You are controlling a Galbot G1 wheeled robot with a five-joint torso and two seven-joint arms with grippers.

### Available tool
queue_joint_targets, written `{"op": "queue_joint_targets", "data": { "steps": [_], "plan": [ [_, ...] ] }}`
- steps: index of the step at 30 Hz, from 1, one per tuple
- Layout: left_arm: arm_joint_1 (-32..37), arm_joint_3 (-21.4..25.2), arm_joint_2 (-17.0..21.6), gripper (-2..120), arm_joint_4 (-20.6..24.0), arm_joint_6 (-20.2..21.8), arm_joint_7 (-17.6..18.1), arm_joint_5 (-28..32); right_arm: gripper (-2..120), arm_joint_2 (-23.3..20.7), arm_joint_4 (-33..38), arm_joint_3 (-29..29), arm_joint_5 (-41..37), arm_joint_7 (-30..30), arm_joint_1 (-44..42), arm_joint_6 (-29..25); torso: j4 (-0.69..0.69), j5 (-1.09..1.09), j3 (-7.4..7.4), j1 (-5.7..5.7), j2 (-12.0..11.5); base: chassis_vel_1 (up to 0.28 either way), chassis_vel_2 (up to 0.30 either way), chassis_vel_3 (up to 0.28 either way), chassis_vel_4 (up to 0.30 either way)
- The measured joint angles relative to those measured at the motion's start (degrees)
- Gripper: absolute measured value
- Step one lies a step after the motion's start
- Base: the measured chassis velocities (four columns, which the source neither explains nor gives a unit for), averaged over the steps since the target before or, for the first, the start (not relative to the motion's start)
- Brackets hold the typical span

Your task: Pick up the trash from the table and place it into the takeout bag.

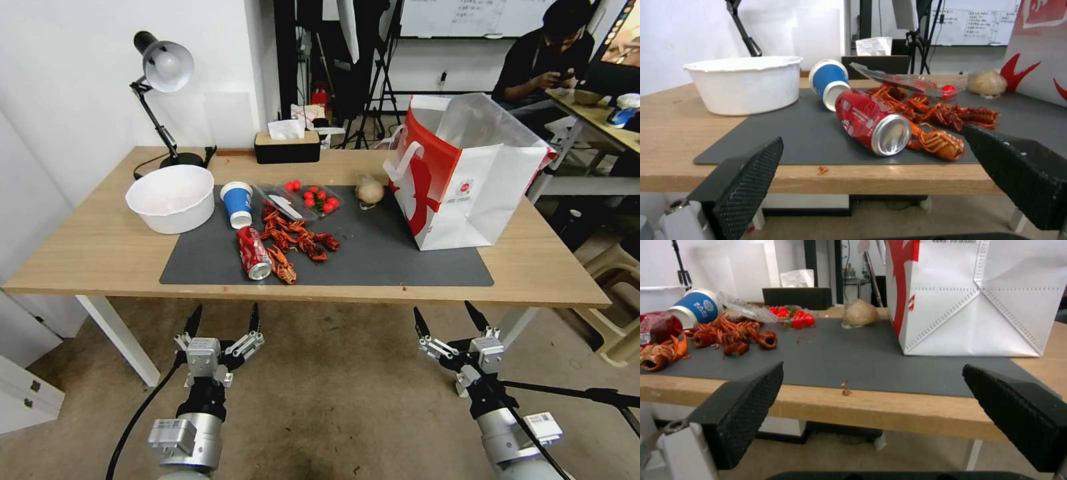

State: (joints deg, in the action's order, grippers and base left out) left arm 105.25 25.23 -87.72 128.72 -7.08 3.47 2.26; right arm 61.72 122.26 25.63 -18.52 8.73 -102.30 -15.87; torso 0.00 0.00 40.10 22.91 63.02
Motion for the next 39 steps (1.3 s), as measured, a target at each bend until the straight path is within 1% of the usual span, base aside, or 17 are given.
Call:
{"op": "queue_joint_targets", "data": {
  "steps": [14, 22, 24, 25, 28, 30, 32, 33, 36, 37, 39],
  "plan": [
    [-0.2, -0.1, -0.1, 100, 0.0, 0.1, -0.1, 0.4, 100, 0.4, -0.2, -1.0, 0.4, 0.0, 0.5, 0.9, 0.00, 0.00, 0.00, 0.00, 0.0, 0.000, 0.000, 0.000, 0.000],
    [-0.5, -0.2, -0.2, 100, -0.1, 0.1, -0.1, 0.4, 100, 0.1, 0.1, -2.9, 1.4, 0.2, 3.8, 3.6, 0.00, 0.00, 0.00, 0.01, 0.0, 0.000, 0.000, 0.000, 0.000],
    [-0.6, -0.2, 0.0, 100, -0.1, 0.1, -0.1, 0.4, 100, -0.3, 0.1, -4.1, 1.5, 0.4, 7.2, 5.6, 0.00, 0.00, 0.00, 0.01, 0.0, 0.000, 0.000, 0.000, 0.000],
    [-0.6, -0.2, 0.0, 100, -0.1, 0.1, -0.1, 0.4, 100, -0.3, 0.1, -4.1, 1.5, 0.4, 7.2, 5.6, 0.00, 0.00, 0.00, 0.01, 0.0, 0.000, 0.000, 0.000, 0.000],
    [-0.8, -0.2, 0.4, 100, -0.3, 0.2, -0.2, 0.8, 100, -0.9, -0.9, -8.1, 1.2, 1.0, 15.4, 9.4, 0.01, 0.00, 0.01, 0.01, 0.0, 0.000, 0.000, 0.000, 0.000],
    [-0.8, -0.2, 0.4, 100, -0.3, 0.3, -0.2, 0.8, 100, -0.9, -1.1, -9.0, 0.9, 1.2, 16.6, 10.1, 0.01, 0.00, 0.01, 0.01, 0.0, 0.000, 0.000, 0.000, 0.000],
    [-1.0, -0.2, 0.4, 100, -0.6, 0.3, -0.2, 0.9, 100, -0.8, -2.3, -12.2, -0.6, 2.3, 22.0, 13.2, 0.00, 0.00, 0.01, 0.01, 0.0, 0.000, 0.000, 0.000, 0.000],
    [-1.0, -0.2, 0.4, 100, -0.6, 0.3, -0.2, 0.9, 100, -0.8, -2.3, -12.2, -0.6, 2.3, 22.0, 13.2, 0.00, 0.00, 0.01, 0.01, 0.0, 0.000, 0.000, 0.000, 0.000],
    [-1.0, -0.1, 0.6, 100, -0.6, 0.4, -0.2, 1.0, 100, -0.8, -3.6, -14.8, -2.3, 3.1, 27.3, 16.5, 0.00, 0.00, 0.01, 0.01, 0.0, 0.000, 0.000, 0.000, 0.000],
    [-1.0, -0.1, 0.6, 100, -0.6, 0.4, -0.2, 1.0, 100, -0.8, -3.6, -14.8, -2.3, 3.1, 27.3, 16.5, 0.00, 0.00, 0.01, 0.01, 0.0, 0.000, 0.000, 0.000, 0.000],
    [-1.0, 0.2, 0.8, 100, -0.6, 0.4, -0.2, 1.3, 100, -0.8, -4.8, -17.1, -3.7, 4.0, 32.0, 18.7, 0.00, 0.00, 0.01, 0.02, 0.0, 0.000, 0.000, 0.000, 0.000]
  ]
}}
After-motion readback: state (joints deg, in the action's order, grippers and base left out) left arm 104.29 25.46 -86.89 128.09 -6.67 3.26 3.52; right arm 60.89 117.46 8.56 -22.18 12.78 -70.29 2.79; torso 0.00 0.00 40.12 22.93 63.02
